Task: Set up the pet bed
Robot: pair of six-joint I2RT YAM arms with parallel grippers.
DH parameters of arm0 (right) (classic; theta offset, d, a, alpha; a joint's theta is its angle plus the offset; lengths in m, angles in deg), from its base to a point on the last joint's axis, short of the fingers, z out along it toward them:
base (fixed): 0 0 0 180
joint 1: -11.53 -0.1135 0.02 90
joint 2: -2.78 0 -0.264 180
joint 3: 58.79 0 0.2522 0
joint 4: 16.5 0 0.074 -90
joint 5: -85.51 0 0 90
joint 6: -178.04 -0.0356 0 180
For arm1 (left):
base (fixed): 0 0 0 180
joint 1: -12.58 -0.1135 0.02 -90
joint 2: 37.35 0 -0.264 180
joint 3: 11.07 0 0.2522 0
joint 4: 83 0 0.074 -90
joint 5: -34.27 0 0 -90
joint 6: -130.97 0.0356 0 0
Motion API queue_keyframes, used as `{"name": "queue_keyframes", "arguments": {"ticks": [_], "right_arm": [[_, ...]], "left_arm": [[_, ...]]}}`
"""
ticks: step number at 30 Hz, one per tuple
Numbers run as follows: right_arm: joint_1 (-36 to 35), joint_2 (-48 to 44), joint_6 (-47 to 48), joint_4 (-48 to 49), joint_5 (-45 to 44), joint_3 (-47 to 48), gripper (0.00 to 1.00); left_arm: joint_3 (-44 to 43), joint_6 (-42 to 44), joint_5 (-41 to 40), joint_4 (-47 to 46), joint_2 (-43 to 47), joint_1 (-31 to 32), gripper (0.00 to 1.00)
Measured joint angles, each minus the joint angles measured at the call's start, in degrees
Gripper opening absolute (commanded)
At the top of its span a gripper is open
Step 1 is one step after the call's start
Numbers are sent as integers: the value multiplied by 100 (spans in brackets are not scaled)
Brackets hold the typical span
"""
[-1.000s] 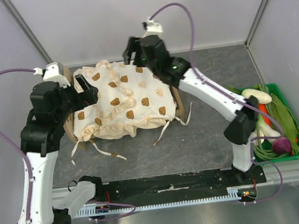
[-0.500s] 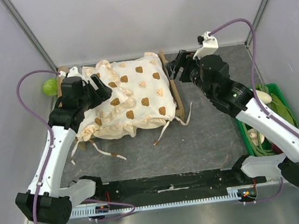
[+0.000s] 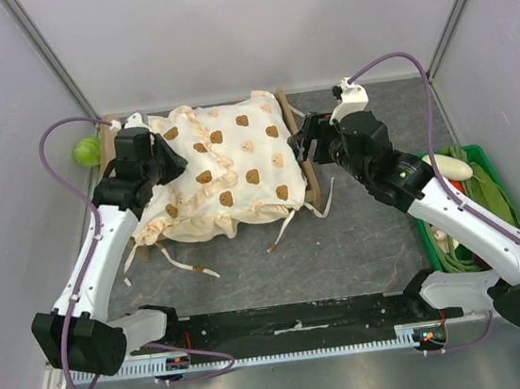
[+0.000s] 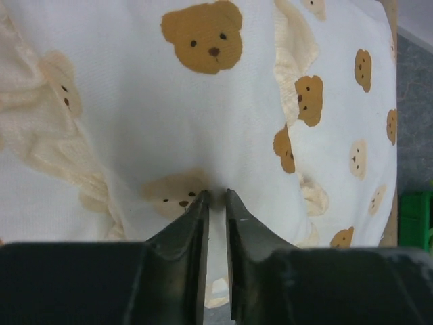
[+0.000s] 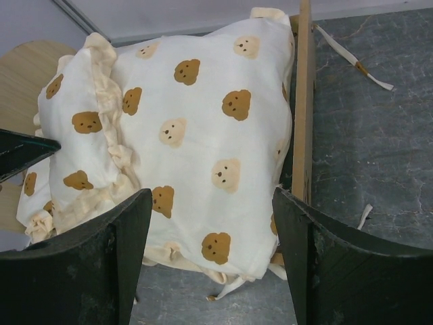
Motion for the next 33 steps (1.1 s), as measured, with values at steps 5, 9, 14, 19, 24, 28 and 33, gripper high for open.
{"name": "queue_keyframes", "arguments": {"ticks": [5,9,14,19,24,28,33], "right_arm": [[0,-72,46,0,26,-35,79],[0,-129,52,-2,48,-111,79],[0,-142,55,-4,120,-192,79],[0,-142,55,-15,205,-203,79],[0,-138,57,-17,295,-236,79],[0,-133,57,-20,369,-273,80],[0,-133,57,-20,407,-278,80]], "left_arm": [[-284,57,2,149,-149,17,2],[-876,258,-2,378,-415,31,26],[-944,374,-127,428,-361,35,71],[-872,378,-264,529,-214,37,76],[-787,378,-345,527,-221,72,76],[-678,374,-470,522,-356,199,61],[-595,358,-608,525,-525,258,13]]}}
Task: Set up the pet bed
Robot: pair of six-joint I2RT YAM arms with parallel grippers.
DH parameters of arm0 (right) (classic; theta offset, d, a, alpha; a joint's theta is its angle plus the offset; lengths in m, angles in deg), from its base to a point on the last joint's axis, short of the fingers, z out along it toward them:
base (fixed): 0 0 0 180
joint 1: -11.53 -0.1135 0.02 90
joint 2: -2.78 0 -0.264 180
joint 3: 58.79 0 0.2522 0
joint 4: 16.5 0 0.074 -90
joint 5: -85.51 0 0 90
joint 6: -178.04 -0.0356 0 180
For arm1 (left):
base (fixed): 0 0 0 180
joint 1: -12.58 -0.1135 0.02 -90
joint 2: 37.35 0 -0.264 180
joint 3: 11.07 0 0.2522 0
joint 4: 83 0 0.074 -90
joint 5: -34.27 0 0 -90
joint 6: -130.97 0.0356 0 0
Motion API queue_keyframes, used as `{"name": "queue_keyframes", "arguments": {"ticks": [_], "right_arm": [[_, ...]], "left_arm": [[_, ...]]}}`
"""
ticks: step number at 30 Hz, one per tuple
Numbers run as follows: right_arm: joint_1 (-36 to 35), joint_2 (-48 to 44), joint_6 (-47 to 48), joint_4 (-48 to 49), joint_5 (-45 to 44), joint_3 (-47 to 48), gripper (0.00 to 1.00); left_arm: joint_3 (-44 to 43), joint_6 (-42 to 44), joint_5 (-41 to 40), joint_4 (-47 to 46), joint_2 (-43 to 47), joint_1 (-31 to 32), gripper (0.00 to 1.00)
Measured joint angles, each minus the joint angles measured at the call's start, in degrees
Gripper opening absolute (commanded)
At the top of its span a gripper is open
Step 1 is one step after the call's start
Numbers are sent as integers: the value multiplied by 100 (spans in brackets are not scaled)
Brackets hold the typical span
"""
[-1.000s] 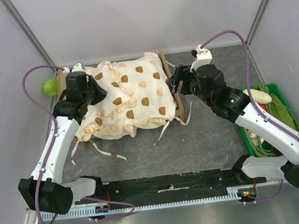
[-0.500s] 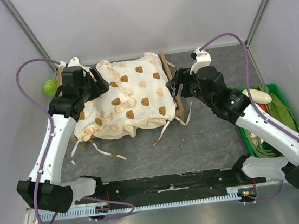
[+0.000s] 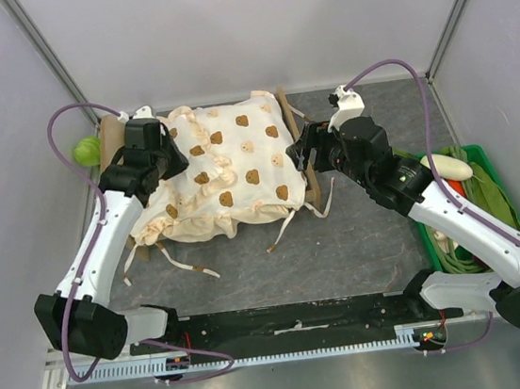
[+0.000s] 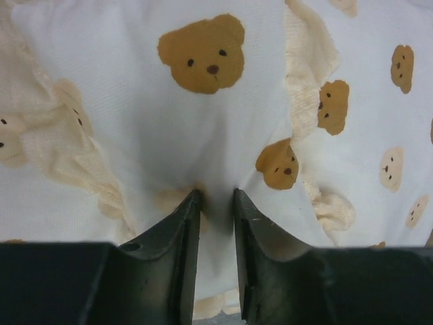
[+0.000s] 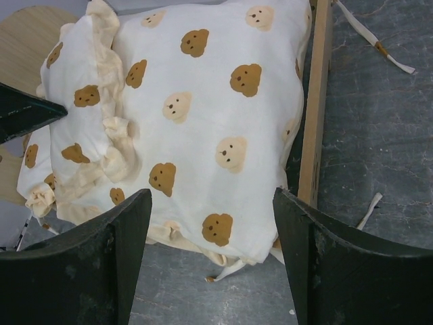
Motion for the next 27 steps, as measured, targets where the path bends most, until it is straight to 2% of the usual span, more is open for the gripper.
{"name": "queue_keyframes", "arguments": {"ticks": [2,8,19,24,27], "right_arm": [[0,0,2,0,0,0,80],[0,0,13,0,24,0,80],[0,2,13,0,81,-22,80],[0,39,13,0,175,-28,80],[0,39,13,2,201,-61,80]], "left_arm": [[0,-7,-22,-7,-11,2,2],[-422,219,-24,264,-168,4,2],[-3368,2122,-61,1840,-1071,-2,2],[-3438,2839,103,2444,-1296,-258,2],[-3294,3056,260,2645,-1464,-710,2]]}}
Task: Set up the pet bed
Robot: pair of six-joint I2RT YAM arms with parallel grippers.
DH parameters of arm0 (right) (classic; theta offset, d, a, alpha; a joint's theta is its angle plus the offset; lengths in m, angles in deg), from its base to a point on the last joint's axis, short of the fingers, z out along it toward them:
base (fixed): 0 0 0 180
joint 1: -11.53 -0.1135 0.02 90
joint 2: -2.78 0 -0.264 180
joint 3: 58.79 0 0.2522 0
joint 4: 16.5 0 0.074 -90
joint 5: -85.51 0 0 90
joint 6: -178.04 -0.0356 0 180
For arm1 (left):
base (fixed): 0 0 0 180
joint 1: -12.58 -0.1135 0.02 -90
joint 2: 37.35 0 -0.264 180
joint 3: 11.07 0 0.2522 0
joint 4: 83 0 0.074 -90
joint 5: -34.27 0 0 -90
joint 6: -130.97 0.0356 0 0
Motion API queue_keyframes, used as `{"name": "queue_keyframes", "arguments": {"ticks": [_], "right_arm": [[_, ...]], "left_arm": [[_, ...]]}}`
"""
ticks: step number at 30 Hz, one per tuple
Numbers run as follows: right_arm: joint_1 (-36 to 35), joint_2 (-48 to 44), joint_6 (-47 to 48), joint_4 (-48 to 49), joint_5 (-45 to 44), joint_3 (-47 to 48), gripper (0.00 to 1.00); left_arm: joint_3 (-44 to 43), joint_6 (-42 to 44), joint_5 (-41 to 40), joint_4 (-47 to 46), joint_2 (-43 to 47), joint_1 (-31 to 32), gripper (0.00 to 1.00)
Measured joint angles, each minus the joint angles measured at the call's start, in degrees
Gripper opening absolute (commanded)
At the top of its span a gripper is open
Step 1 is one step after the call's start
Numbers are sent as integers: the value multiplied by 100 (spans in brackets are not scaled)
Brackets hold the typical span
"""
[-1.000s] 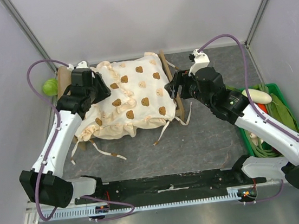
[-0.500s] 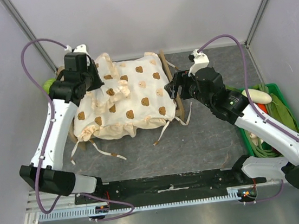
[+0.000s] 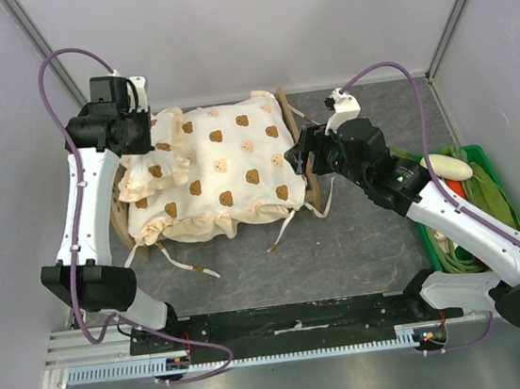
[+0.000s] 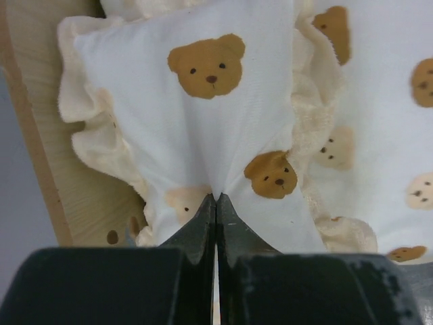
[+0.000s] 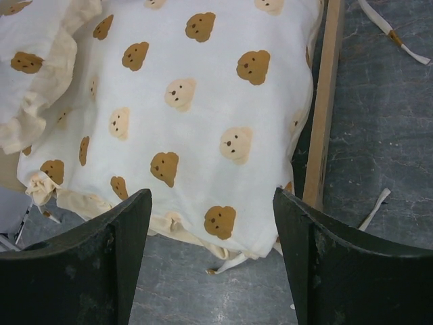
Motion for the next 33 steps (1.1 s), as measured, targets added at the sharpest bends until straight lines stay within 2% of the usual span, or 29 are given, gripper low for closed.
{"name": "queue_keyframes", "arguments": {"ticks": [4,7,12,18,21,24,25,27,28,30,31,32,33], "right_arm": [[0,0,0,-9,15,-46,80],[0,2,0,-11,33,-46,80],[0,2,2,-11,59,-48,80],[0,4,9,-9,125,-79,80],[0,46,22,-11,142,-92,80],[0,94,22,-11,162,-98,80],[0,107,22,-11,168,-98,80],[0,118,24,-11,188,-98,80],[0,120,26,-11,192,-98,80],[0,125,26,-9,203,-98,80],[0,125,28,-11,205,-98,80],[0,125,28,-11,205,-98,80],[0,127,28,-11,205,-98,80]], "left_arm": [[181,155,122,31,-166,-522,2],[238,219,168,22,-229,-680,2],[348,254,262,-50,-258,-688,2],[1010,258,50,-382,-251,-686,2],[1152,260,-24,-501,-251,-686,8],[1298,258,-76,-643,-249,-686,30],[1366,254,-90,-691,-249,-686,44],[1451,236,-120,-728,-249,-686,53],[1462,214,-151,-726,-249,-686,62],[1456,205,-219,-739,-219,-686,67],[1423,186,-240,-719,-192,-691,75],[1384,177,-249,-702,-168,-691,90],[1303,168,-254,-667,-133,-693,93]]}}
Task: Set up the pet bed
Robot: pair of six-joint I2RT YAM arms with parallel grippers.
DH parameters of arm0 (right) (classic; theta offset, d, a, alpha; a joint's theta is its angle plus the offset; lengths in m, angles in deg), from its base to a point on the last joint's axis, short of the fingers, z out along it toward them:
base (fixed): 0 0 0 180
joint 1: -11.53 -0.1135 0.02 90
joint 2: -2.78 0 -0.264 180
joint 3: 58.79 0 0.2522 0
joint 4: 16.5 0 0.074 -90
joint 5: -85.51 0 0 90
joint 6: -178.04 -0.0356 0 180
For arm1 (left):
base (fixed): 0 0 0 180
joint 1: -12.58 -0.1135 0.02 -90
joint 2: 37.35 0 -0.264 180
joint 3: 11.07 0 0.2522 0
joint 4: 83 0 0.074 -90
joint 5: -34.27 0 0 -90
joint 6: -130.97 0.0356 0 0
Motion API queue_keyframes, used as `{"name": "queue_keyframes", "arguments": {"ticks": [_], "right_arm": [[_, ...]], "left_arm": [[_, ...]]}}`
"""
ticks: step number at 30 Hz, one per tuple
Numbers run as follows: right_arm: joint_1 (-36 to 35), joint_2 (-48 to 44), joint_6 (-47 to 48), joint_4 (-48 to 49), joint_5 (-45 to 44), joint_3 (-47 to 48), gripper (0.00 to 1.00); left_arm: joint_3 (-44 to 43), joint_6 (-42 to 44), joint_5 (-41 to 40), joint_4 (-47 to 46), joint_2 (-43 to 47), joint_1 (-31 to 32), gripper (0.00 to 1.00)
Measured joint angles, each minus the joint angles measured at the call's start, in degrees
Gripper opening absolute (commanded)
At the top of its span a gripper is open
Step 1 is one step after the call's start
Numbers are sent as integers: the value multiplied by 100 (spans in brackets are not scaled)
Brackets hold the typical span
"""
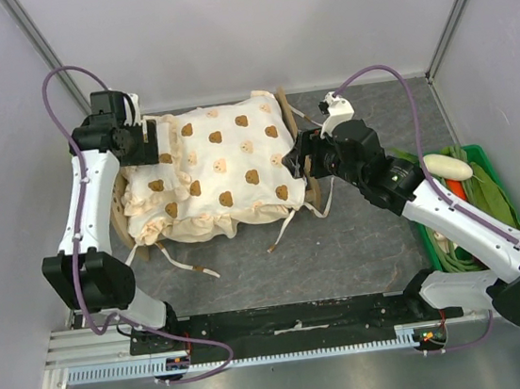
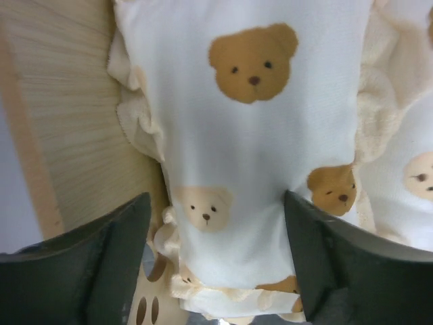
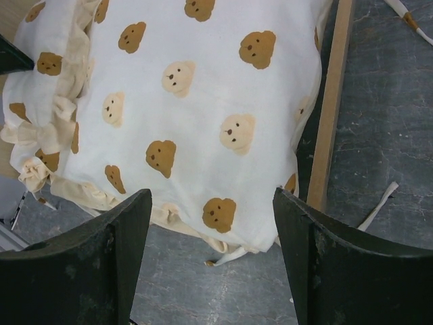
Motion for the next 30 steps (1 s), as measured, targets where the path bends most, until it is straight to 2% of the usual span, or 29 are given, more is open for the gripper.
{"name": "queue_keyframes", "arguments": {"ticks": [6,11,15,20,25,30], "right_arm": [[13,13,105,0,-44,-11,83],[376,-11,306,-55,-131,-85,89],[820,-160,507,-221,-339,-264,95],[1121,-472,682,-459,-780,-531,98],[1126,-896,682,-584,-1458,-1054,98],[1132,-1043,682,-656,-1943,-1366,98]], "left_arm": [[-756,-155,98,129,409,-9,97],[-938,-531,728,57,1274,-9,98],[-260,-1064,1521,-435,2201,-9,98],[739,-1631,2175,-844,2857,-9,99],[1521,-1967,2323,-1049,3060,-9,100],[1803,-2028,2323,-1193,3381,-9,100]]}}
